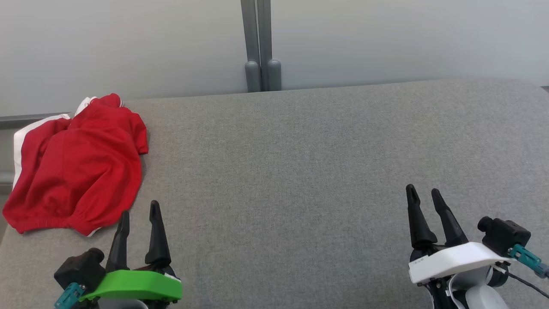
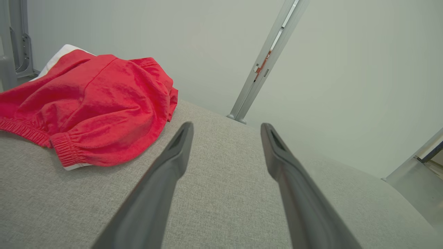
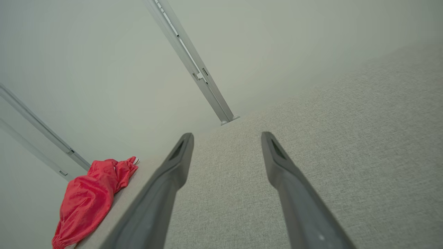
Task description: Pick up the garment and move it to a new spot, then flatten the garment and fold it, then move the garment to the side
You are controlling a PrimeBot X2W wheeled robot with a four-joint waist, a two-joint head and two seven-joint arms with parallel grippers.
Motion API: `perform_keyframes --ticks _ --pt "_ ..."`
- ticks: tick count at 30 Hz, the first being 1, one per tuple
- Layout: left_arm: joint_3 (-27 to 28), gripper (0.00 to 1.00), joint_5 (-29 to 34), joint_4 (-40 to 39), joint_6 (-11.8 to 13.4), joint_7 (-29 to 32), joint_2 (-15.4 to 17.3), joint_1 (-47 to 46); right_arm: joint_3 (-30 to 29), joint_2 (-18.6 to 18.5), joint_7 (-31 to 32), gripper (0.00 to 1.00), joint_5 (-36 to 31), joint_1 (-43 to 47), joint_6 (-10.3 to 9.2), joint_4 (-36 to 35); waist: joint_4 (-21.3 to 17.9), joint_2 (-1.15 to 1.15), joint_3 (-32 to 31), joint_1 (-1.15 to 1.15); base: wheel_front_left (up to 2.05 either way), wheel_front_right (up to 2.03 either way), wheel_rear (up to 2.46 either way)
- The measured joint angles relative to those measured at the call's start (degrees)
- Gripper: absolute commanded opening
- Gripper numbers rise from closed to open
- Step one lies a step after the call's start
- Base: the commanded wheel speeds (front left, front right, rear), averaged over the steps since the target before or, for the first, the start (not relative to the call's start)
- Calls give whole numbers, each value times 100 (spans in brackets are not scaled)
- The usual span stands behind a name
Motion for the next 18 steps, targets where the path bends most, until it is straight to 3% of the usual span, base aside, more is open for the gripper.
perform_keyframes --ticks 18 --pt "-99 100 870 223 21 -212 8 80 130 -7 -214 100 -902 3 1 74 0 0 -21 0 0 0 0"
